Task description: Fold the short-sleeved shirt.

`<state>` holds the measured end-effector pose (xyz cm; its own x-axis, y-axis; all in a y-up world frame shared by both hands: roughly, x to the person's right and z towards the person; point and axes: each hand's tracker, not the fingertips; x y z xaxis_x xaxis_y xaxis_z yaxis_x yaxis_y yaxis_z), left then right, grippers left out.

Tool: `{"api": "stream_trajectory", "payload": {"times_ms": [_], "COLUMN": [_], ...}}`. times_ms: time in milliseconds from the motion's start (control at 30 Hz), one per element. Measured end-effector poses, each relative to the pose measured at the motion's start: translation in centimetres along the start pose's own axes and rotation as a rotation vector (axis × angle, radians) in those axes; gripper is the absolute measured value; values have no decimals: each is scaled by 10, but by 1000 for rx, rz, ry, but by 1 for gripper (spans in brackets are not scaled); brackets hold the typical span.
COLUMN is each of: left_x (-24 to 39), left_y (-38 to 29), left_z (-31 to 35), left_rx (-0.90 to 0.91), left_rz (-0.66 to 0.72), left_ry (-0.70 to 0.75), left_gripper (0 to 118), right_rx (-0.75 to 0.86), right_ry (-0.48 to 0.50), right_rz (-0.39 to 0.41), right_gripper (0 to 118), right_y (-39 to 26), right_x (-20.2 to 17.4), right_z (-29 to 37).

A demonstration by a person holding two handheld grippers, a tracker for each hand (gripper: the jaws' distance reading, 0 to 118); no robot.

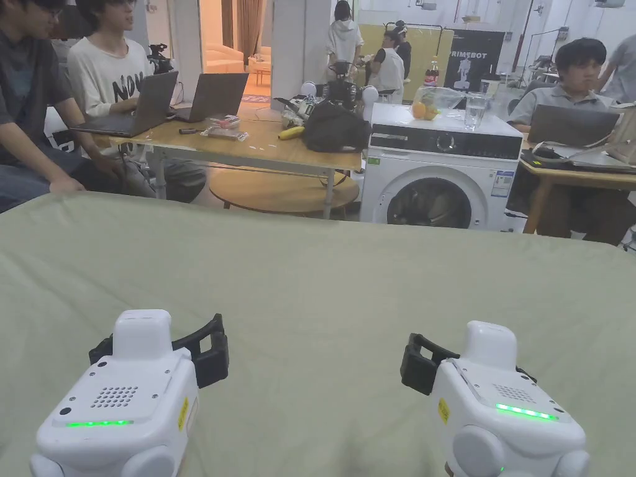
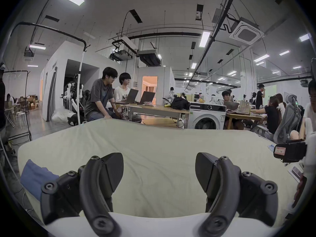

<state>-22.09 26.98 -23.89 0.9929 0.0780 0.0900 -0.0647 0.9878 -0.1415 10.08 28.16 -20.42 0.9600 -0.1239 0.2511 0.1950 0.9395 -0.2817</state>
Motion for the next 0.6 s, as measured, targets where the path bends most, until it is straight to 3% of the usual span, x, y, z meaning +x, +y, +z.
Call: {"api": "stream_trajectory", "payload": {"times_ms": [600], "left_x": [11], "left_y": [0], "left_z": [-1], "left_rx": [14], "left_rz": [-28], "left_ry": [-66], "left_gripper": [88], "right_rx": [-34], "right_ry": [-54], "right_rz": [21], "right_gripper": [91], "right_y": [-3], "right_x": [6], "right_z": [-11]}}
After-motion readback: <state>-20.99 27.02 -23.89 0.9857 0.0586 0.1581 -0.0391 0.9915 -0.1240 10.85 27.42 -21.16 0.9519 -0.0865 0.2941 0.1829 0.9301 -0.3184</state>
